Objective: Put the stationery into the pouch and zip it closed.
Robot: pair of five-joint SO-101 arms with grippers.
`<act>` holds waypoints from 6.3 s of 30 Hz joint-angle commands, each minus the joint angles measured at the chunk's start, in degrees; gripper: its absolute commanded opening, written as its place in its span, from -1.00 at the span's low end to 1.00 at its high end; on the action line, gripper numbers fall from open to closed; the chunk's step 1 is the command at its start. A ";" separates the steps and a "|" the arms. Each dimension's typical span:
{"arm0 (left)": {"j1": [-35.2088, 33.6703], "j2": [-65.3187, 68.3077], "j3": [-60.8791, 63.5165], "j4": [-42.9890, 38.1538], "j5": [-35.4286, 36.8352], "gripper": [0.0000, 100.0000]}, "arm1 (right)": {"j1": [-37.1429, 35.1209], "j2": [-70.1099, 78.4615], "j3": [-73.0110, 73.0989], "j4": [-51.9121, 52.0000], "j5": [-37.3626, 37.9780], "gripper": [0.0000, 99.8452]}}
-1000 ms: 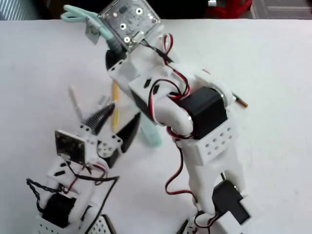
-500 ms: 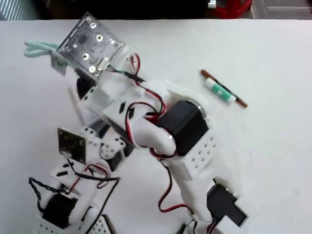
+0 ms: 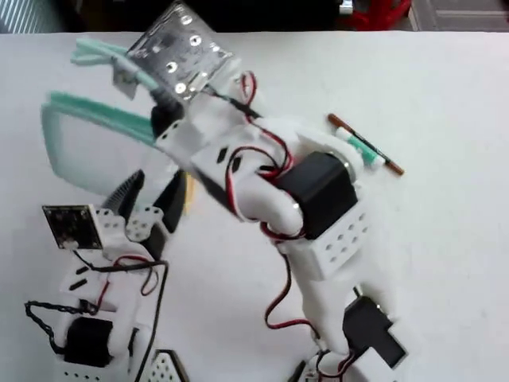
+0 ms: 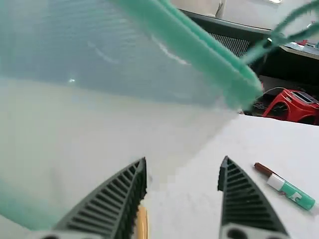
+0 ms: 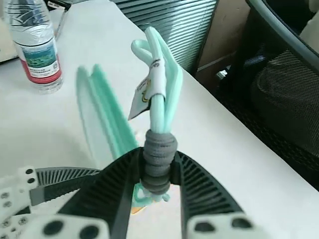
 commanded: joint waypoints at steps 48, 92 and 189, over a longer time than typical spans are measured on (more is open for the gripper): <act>10.33 1.01 -13.80 23.91 -6.33 -0.64 | 11.91 -13.41 -0.26 4.97 -3.25 -0.96; 18.15 39.96 -21.98 -0.70 -14.51 -0.91 | 15.16 -13.49 0.09 5.41 -3.43 -0.96; -4.26 12.26 -25.85 10.37 -4.66 -0.50 | -1.36 -1.10 -1.05 3.38 1.49 -0.96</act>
